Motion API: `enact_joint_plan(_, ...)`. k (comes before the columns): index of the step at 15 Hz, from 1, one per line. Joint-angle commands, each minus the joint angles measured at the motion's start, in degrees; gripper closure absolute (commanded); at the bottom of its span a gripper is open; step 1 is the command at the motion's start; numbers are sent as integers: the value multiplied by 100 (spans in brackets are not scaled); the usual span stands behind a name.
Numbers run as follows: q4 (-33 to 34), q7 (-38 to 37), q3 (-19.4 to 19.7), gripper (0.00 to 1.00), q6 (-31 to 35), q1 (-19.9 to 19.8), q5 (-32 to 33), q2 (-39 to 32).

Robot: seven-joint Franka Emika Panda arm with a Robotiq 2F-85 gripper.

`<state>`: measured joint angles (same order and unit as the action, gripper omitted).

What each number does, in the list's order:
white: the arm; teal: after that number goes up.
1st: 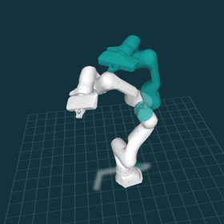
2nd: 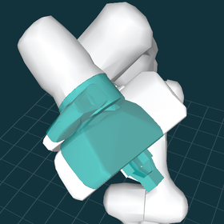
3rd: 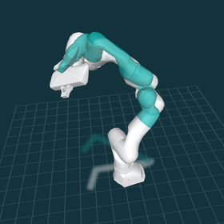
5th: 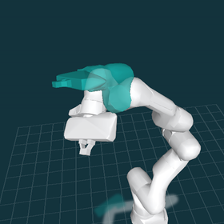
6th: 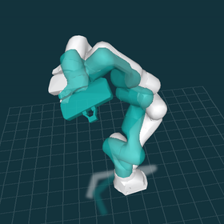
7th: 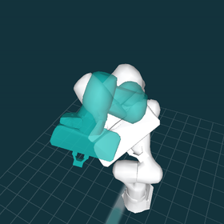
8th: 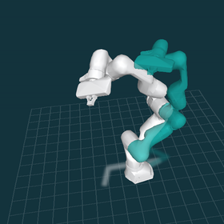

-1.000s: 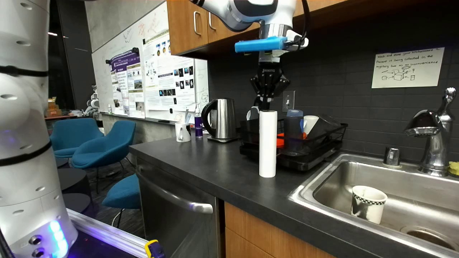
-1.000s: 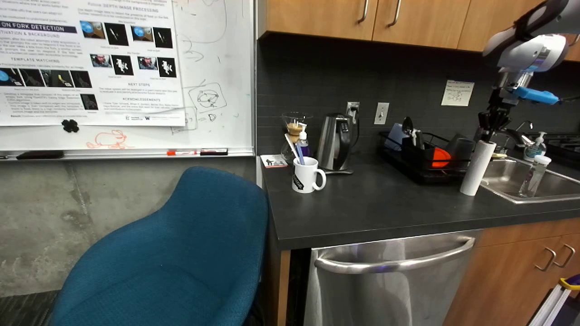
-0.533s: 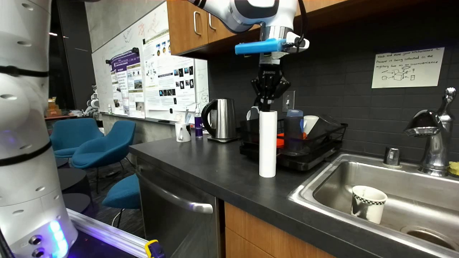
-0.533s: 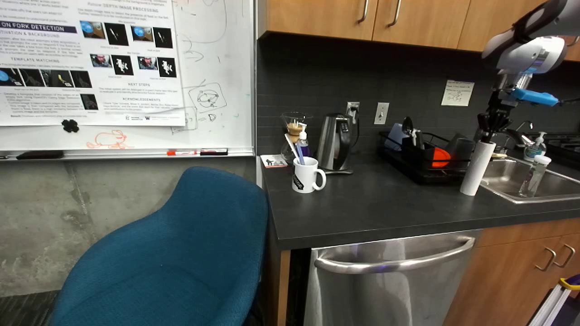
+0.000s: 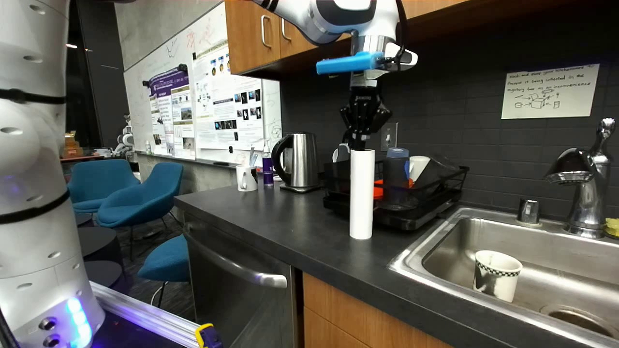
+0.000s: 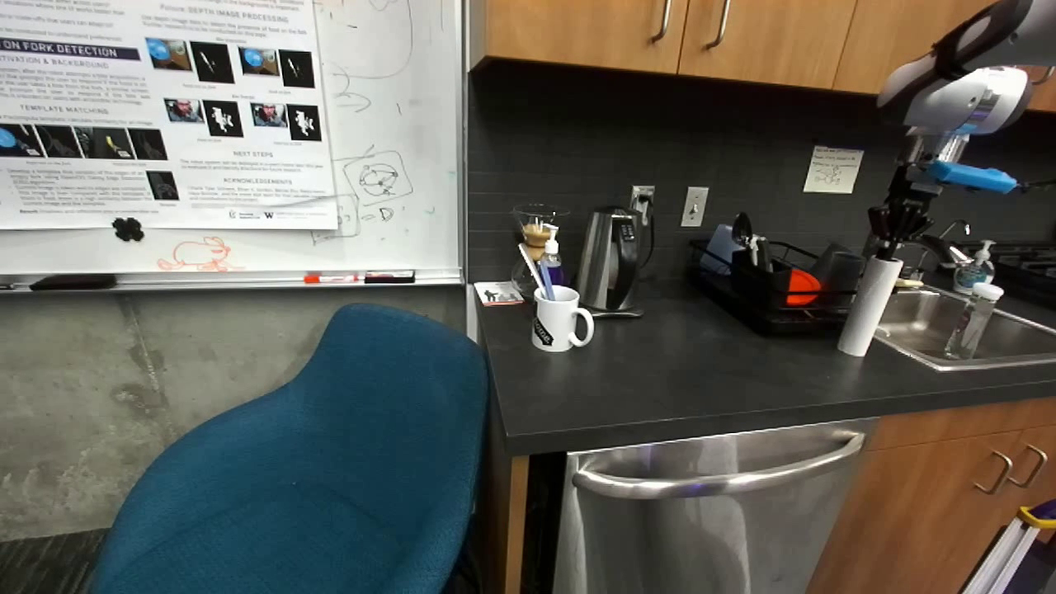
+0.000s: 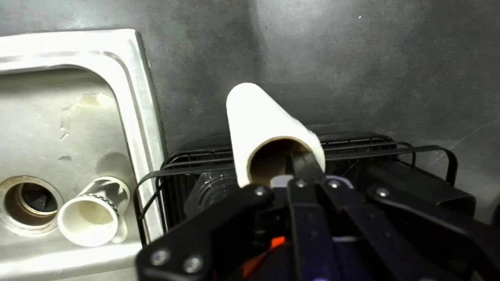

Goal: Move the paper towel roll to the left

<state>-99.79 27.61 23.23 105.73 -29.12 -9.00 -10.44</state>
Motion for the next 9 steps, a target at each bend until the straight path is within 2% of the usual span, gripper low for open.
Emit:
enact_joint_plan(1, -8, -182, -2, 100, 115, -34, 104, -92)
enact_joint_plan(9, -24, -187, -7, 100, 97, -57, 28, -25)
